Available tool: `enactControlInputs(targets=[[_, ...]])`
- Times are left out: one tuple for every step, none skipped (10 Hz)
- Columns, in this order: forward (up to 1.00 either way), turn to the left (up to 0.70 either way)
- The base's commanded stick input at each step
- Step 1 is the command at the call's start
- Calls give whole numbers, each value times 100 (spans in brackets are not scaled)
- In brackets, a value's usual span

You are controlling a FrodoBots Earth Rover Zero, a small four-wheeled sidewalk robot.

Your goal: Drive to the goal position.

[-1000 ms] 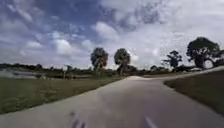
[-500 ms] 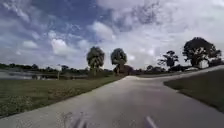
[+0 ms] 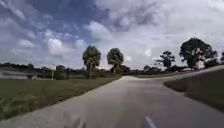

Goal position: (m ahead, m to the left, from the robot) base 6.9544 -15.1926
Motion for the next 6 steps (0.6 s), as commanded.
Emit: enactControlInputs(targets=[[69, 3], [69, 3], [69, 3], [69, 3], [69, 3], [69, 3]])
